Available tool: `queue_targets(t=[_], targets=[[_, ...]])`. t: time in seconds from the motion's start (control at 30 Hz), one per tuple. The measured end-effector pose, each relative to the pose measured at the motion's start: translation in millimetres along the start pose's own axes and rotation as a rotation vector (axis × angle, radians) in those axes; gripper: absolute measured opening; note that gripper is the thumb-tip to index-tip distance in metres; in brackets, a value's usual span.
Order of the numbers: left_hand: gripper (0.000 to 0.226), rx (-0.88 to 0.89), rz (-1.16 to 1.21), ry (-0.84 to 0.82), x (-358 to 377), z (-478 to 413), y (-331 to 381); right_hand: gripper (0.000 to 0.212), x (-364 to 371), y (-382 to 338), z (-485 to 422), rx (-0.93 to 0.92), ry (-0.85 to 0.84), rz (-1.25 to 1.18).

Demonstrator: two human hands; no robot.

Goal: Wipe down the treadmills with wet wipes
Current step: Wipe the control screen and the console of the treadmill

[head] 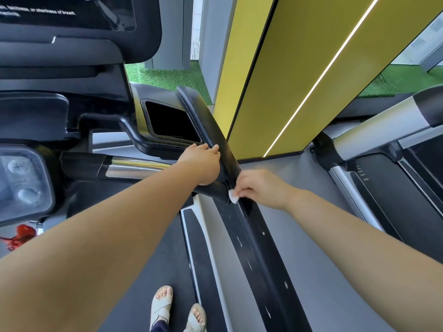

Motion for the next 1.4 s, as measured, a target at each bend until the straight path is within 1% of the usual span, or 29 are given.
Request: queue_targets(t=[0.07, 0.1, 0.13, 0.17, 0.27, 0.3, 0.37, 0.47, 0.6, 0.73, 0.8, 0.9, 0.93, 0.97, 1.03, 1.1, 1.17, 1.23, 1.33, 1.4], targets=[[0.058, -0.001, 0.006, 0.001, 0.9, 0.2, 0.8, 0.016, -1.5, -5.3, 21.0, 0.117, -0.242, 0.035], [0.058, -0.002, 0.007, 0.002, 1.2, -0.2, 1.1, 0.017, -1.8, -5.9, 29.0, 0.159, -0.304, 0.028], [0.058, -0.003, 0.008, 0.001, 1.5, -0.5, 0.9, 0.017, -3.2, -5.6, 32.3, 0.179, -0.285, -0.010], [0.058, -0.003, 0.012, -0.001, 1.8, -0.9, 0.6, 0.016, -7.2, -4.3, 30.5, 0.195, -0.190, -0.070], [0.059, -0.007, 0.010, -0.005, 2.3, -1.9, 1.6, 0.016, -22.0, 11.0, 6.3, 0.230, 0.216, -0.268], [0.059, -0.009, 0.009, -0.005, 2.6, -2.2, 2.0, 0.015, -24.5, 15.2, -5.0, 0.241, 0.308, -0.292], [0.059, -0.011, 0.009, -0.007, 3.5, -2.6, 2.4, 0.013, -22.5, 23.2, -24.2, 0.261, 0.391, -0.277], [0.059, -0.014, 0.003, -0.006, 3.7, -1.9, 4.0, 0.014, -10.5, 26.7, -26.9, 0.289, 0.376, -0.301], [0.059, -0.022, 0.004, 0.000, 2.7, 0.1, 4.8, 0.013, 3.7, 25.9, -1.2, 0.236, 0.395, -0.287], [0.059, -0.019, 0.003, -0.005, 1.0, 4.0, 6.1, 0.011, 13.9, 26.4, 25.4, 0.177, 0.320, -0.223], [0.058, -0.021, 0.001, 0.001, 0.2, 6.1, 6.8, 0.012, 15.8, 23.4, 40.4, 0.165, 0.249, -0.230], [0.058, -0.005, 0.033, 0.044, -3.4, 15.0, 17.3, 0.013, 13.4, 20.5, 62.9, 0.227, 0.021, -0.195], [0.059, 0.016, 0.043, 0.063, -4.6, 19.1, 24.1, 0.013, 10.8, 19.9, 67.4, 0.256, -0.022, -0.202], [0.059, 0.036, 0.053, 0.079, -4.7, 23.2, 31.8, 0.013, 6.7, 18.6, 68.5, 0.277, -0.006, -0.238], [0.055, 0.037, 0.062, 0.114, -1.9, 29.8, 44.6, 0.012, -3.9, 14.9, 57.4, 0.266, 0.143, -0.300], [0.052, 0.002, 0.044, 0.150, 2.9, 33.1, 48.8, 0.014, -9.6, 8.8, 34.0, 0.213, 0.240, -0.243], [0.052, -0.039, 0.023, 0.169, 8.6, 33.4, 48.2, 0.016, -7.7, 2.7, 11.5, 0.159, 0.264, -0.157], [0.053, -0.056, -0.013, 0.160, 13.5, 33.4, 47.1, 0.018, 0.9, 1.3, 0.9, 0.142, 0.256, -0.112], [0.056, -0.045, -0.066, 0.146, 19.3, 35.1, 49.3, 0.019, 13.7, 2.0, 9.5, 0.151, 0.262, -0.080], [0.058, -0.042, -0.085, 0.162, 20.6, 39.5, 51.2, 0.017, 17.5, 0.5, 23.0, 0.151, 0.234, -0.086]])
Point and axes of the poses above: each hand's wrist, its own z-axis away from the middle knuckle, its own x-axis out of the palm, y = z × x, the point moved 1 cm from there along -z, towards the middle knuckle, and after that the axes turned 15 degrees about -z, right-handed, at the moved point
